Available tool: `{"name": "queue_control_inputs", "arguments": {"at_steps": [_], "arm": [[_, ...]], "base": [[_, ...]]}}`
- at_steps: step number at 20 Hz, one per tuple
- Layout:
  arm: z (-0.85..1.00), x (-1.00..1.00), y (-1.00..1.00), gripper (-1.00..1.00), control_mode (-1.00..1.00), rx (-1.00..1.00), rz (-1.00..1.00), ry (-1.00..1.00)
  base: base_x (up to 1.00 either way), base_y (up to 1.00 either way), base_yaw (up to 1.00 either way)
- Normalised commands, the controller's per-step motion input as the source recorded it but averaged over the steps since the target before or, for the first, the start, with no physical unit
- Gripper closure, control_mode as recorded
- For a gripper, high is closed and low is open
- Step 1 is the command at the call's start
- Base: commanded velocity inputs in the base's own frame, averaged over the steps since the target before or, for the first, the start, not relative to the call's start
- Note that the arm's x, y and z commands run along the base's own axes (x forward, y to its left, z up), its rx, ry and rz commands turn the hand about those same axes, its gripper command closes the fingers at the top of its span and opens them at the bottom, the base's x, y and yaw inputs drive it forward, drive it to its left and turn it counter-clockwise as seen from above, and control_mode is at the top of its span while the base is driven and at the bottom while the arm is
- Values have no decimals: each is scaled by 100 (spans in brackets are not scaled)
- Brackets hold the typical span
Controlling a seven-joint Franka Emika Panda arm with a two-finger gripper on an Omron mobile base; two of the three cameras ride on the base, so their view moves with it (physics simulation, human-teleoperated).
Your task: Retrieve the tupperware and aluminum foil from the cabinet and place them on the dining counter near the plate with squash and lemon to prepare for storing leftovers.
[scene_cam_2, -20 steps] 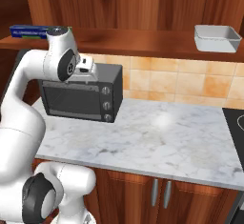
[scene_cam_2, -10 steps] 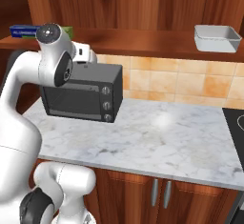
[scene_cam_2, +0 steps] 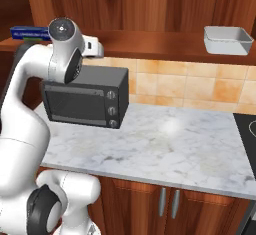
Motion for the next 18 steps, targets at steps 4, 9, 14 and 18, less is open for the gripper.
{"name": "queue_control_inputs", "arguments": {"at_steps": [4, 9, 14, 18], "arm": [[3, 43, 29, -100, -100, 0, 12, 0], [7, 44, 33, -100, -100, -3, 9, 3], [1, 40, 1, -100, -100, 0, 0, 8], [0, 39, 15, -100, -100, 0, 3, 1]], "base": [[0, 0, 0], [0, 0, 0], [0, 0, 0], [0, 0, 0]]}}
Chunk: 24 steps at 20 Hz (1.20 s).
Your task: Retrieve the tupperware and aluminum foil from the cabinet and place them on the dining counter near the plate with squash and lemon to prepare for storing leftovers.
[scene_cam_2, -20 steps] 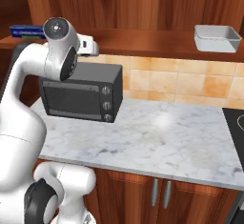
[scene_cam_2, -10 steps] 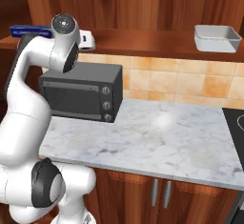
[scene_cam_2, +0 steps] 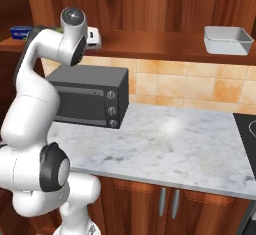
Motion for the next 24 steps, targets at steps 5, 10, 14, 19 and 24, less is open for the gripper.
{"name": "queue_control_inputs", "arguments": {"at_steps": [5, 10, 14, 19, 24], "arm": [[0, 41, 27, -100, -100, 0, 10, 0], [0, 49, 18, -100, -100, 0, 15, 0], [0, 51, 16, -100, -100, 0, 16, 0], [0, 57, 13, -100, -100, 0, 18, 0], [0, 55, 4, -100, -100, 0, 16, 0]], "base": [[0, 0, 0], [0, 0, 0], [0, 0, 0], [0, 0, 0], [0, 0, 0]]}}
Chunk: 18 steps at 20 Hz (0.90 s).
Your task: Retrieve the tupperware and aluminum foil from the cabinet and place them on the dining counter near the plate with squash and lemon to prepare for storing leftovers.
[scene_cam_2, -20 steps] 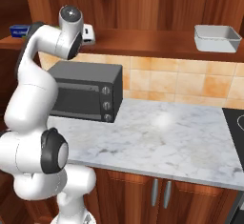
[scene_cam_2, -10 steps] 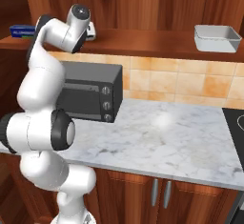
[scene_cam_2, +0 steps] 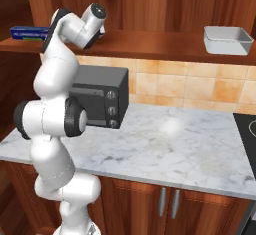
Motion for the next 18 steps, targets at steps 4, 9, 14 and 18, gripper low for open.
{"name": "queue_control_inputs", "arguments": {"at_steps": [4, 9, 14, 18], "arm": [[0, 56, 9, -100, -100, 0, 16, 2], [0, 53, 22, -100, -100, 0, 18, 9], [-2, 38, 34, -100, -100, 0, 20, 5], [-14, 21, 26, -100, -100, 0, 28, 0]], "base": [[0, 0, 0], [0, 0, 0], [0, 0, 0], [0, 0, 0]]}}
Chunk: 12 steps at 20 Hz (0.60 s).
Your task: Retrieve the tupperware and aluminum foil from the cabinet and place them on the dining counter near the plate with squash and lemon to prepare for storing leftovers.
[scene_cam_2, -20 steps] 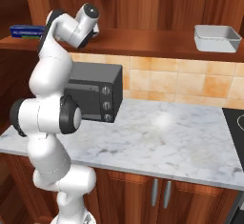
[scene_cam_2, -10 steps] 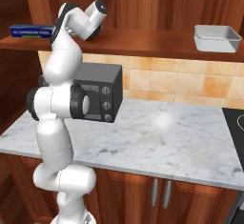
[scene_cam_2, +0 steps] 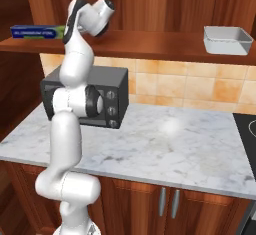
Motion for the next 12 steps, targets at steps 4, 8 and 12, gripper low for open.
{"name": "queue_control_inputs", "arguments": {"at_steps": [4, 8, 12], "arm": [[-24, 29, 16, -100, -100, 0, 36, -15], [-30, 9, 45, 100, -100, -2, 33, -17], [-3, -20, 77, 100, -100, -15, 13, -9]], "base": [[0, 0, 0], [0, 0, 0], [0, 0, 0]]}}
